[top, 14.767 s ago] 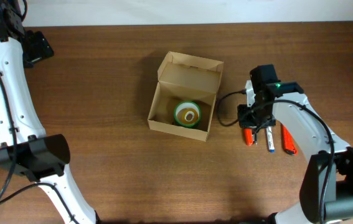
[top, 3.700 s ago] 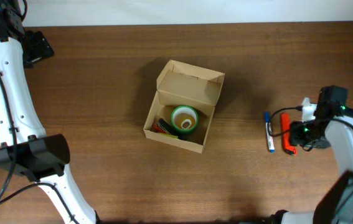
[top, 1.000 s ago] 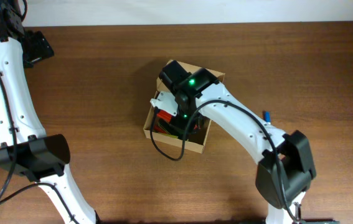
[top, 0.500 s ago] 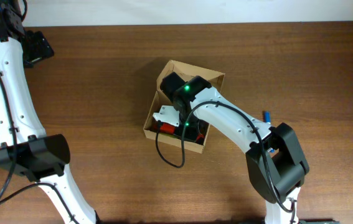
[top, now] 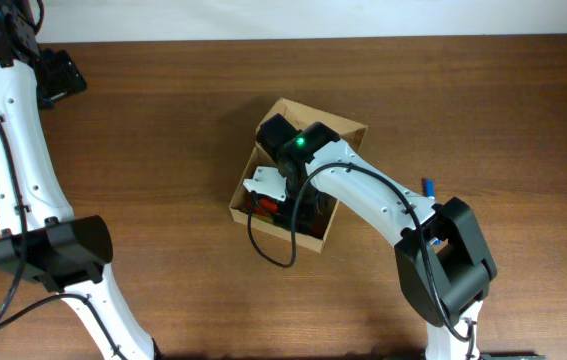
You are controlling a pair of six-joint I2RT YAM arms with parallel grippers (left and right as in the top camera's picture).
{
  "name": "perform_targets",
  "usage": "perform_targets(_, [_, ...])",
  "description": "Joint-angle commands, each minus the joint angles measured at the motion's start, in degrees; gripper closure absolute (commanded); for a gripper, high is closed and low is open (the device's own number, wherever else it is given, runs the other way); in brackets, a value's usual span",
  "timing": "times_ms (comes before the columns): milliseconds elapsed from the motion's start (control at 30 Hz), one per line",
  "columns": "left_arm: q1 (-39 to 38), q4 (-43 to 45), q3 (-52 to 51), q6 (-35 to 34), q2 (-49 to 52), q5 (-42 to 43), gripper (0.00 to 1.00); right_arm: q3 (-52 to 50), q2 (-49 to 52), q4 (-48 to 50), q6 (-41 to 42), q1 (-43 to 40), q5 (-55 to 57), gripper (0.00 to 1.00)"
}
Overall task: Pack container
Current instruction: 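Lower the red box cutter into the box, release, and withdraw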
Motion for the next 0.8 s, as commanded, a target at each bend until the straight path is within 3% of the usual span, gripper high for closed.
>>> perform_targets(0, [0.2, -0.04, -0.15, 0.22, 0.94, 0.17, 0.0, -0.52, -1.2, 2.89, 6.47, 0.48, 4.09, 0.12])
perform_targets(133, [0.2, -0.02, -0.15, 0.22, 0.94, 0.17, 0.0, 1.92, -4.24, 5.9, 12.02, -0.31, 8.96, 0.12])
perform_targets(200, [0.2, -0.02, -0.15, 0.22, 0.94, 0.17, 0.0, 3.74, -5.68, 6.12, 16.2, -2.36, 8.9, 0.31])
perform_targets(233, [0.2, -0.04, -0.15, 0.22, 0.94, 0.17, 0.0, 4.74, -7.17, 6.78, 18.88, -4.15, 8.9, 0.49])
perform_targets(267, [0.2, -0.04, -0.15, 0.22, 0.94, 0.17, 0.01, 5.16, -8.63, 7.72, 20.41, -5.51, 8.96, 0.6])
perform_targets(300, [0.2, -0.04, -0.15, 0.22, 0.94, 0.17, 0.01, 5.22, -10.45, 8.98, 21.86, -6.78, 9.09, 0.66])
perform_targets(367, [0.2, -0.04, -0.15, 0.22, 0.94, 0.17, 0.0, 5.22, -14.14, 10.03, 22.1, -9.38, 9.38, 0.65])
perform_targets(467, [0.2, -0.02, -0.15, 0.24, 0.94, 0.17, 0.0, 5.22, -18.16, 9.05, 29.09, -13.9, 12.9, 0.67])
perform_targets(600, [0.2, -0.04, -0.15, 0.22, 0.94, 0.17, 0.0, 5.22, -21.66, 1.77, 38.38, -26.71, 15.41, 0.71])
perform_targets(767, [0.2, -0.04, -0.15, 0.22, 0.94, 0.17, 0.01, 2.78, -22.29, -6.4, 38.73, -41.7, 15.04, 0.71])
